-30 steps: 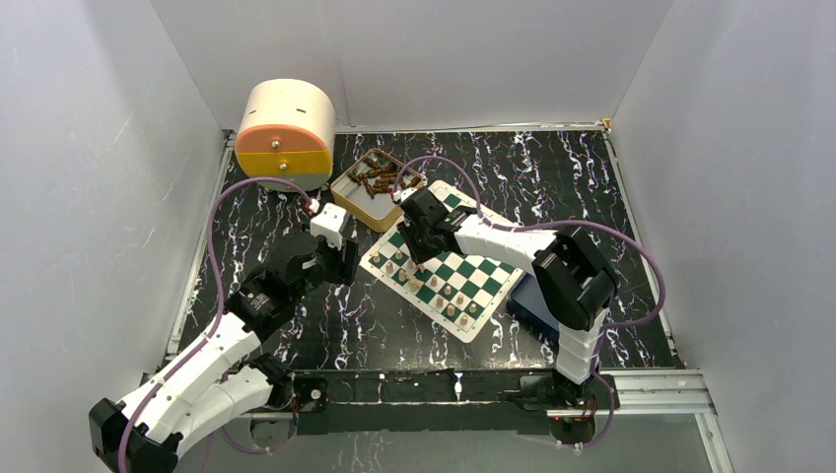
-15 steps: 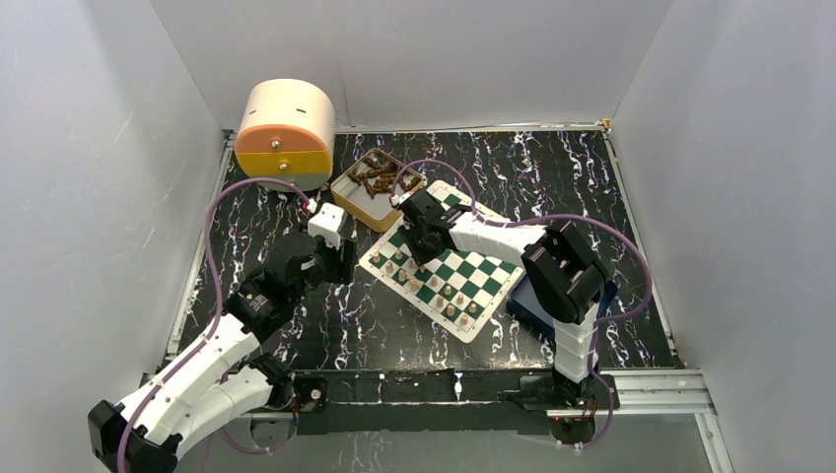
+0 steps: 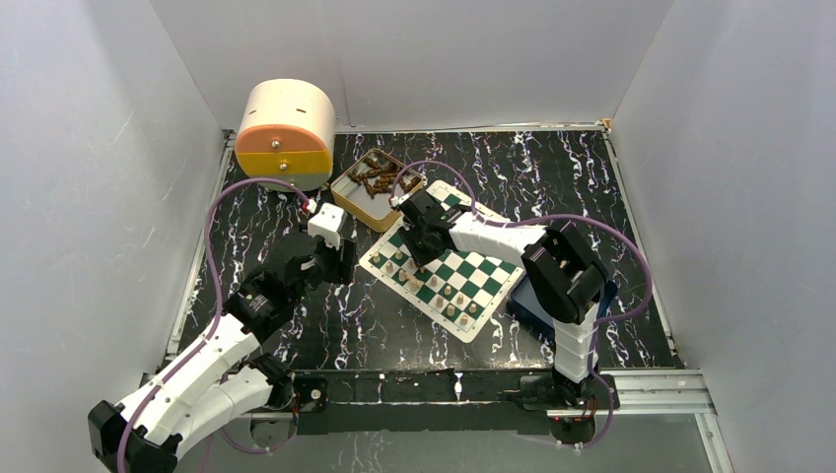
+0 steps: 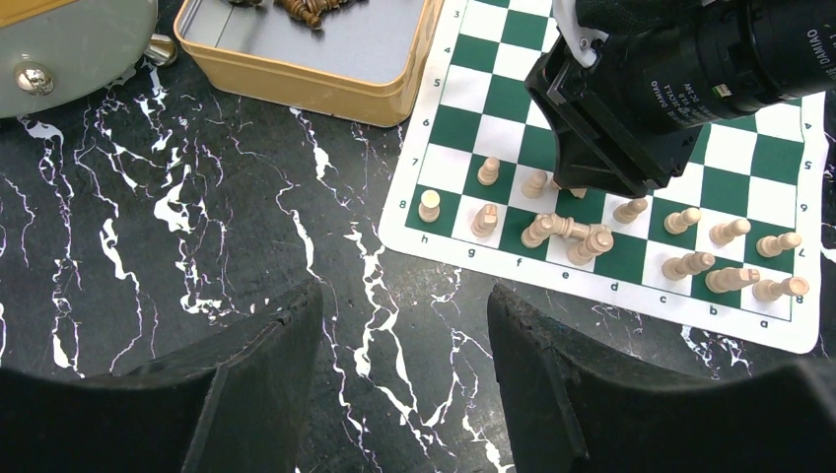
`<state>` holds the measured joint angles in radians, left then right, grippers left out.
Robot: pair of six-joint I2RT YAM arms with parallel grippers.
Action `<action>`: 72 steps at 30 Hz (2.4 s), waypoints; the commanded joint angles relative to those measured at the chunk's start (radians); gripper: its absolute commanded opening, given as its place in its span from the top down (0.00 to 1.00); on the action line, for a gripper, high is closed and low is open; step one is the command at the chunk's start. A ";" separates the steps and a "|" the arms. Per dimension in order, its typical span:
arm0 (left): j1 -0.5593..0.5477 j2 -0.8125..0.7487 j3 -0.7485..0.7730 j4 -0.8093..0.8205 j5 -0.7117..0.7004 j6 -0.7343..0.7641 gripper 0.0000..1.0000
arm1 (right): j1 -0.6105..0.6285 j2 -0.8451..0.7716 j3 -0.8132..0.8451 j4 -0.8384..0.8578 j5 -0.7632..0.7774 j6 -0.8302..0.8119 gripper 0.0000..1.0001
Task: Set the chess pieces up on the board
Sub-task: Pick up the chess piece from the chessboard, then place the chess piece on the chessboard.
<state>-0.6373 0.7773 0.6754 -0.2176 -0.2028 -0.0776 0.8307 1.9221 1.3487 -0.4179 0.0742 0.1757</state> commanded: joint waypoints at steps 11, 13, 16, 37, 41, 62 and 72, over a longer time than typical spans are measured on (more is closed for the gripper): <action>0.001 -0.019 -0.009 0.011 -0.021 0.009 0.40 | -0.005 -0.007 -0.004 -0.013 -0.022 -0.007 0.64; 0.001 -0.019 -0.010 0.013 -0.021 0.009 0.40 | -0.004 -0.006 -0.005 -0.013 -0.026 -0.008 0.65; 0.001 -0.019 -0.011 0.014 -0.021 0.009 0.40 | -0.004 -0.005 -0.004 -0.019 -0.028 -0.009 0.65; 0.001 -0.011 -0.014 0.020 -0.022 -0.007 0.41 | -0.004 -0.025 -0.023 -0.010 -0.030 -0.018 0.74; 0.001 -0.006 -0.015 0.031 -0.021 -0.096 0.42 | -0.004 -0.069 -0.029 -0.006 -0.012 -0.031 0.77; 0.010 0.404 0.317 0.056 0.550 -0.849 0.63 | -0.002 -0.640 -0.422 0.408 -0.236 -0.062 0.80; 0.010 0.478 0.297 0.100 0.585 -0.884 0.62 | -0.001 -0.720 -0.488 0.486 -0.268 -0.026 0.80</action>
<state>-0.6315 1.2594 0.9688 -0.1635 0.3443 -0.9241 0.8307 1.2438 0.8715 -0.0257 -0.1631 0.1333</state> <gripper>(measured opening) 0.374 0.272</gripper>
